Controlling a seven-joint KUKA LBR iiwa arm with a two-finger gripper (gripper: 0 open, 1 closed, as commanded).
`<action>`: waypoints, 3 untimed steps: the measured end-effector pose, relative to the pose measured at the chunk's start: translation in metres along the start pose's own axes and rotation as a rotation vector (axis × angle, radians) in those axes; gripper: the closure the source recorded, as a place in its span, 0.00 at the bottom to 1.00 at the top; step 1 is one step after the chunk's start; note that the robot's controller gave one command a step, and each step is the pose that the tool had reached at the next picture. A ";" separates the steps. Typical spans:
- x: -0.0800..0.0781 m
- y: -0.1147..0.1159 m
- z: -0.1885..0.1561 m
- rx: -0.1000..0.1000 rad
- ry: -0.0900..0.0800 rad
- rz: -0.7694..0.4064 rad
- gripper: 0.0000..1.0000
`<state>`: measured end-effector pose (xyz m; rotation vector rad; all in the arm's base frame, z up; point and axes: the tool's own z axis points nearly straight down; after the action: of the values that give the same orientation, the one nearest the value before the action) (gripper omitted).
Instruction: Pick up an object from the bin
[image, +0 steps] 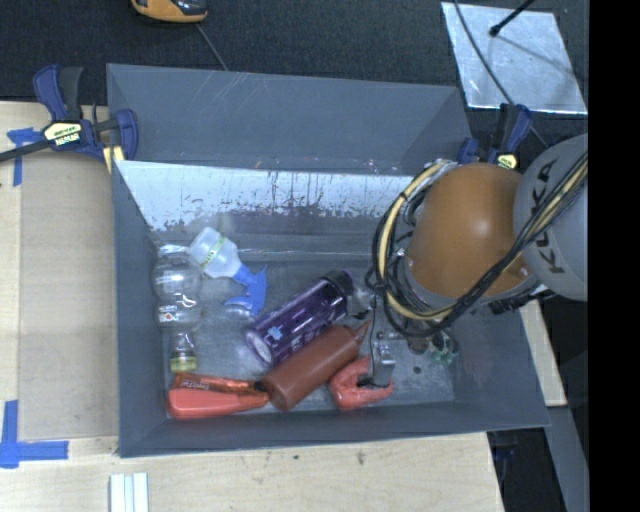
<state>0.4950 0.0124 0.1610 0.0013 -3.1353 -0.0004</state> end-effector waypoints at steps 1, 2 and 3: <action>-0.002 0.000 -0.004 0.000 -0.009 0.000 0.00; -0.003 0.006 0.020 0.000 -0.013 0.079 0.00; -0.012 0.018 0.072 -0.001 -0.012 0.049 0.00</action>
Offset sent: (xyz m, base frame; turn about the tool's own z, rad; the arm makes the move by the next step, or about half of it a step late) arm 0.0007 0.0119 -0.0433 0.1396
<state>0.5060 0.0307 0.0892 -0.0765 -3.1462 -0.0012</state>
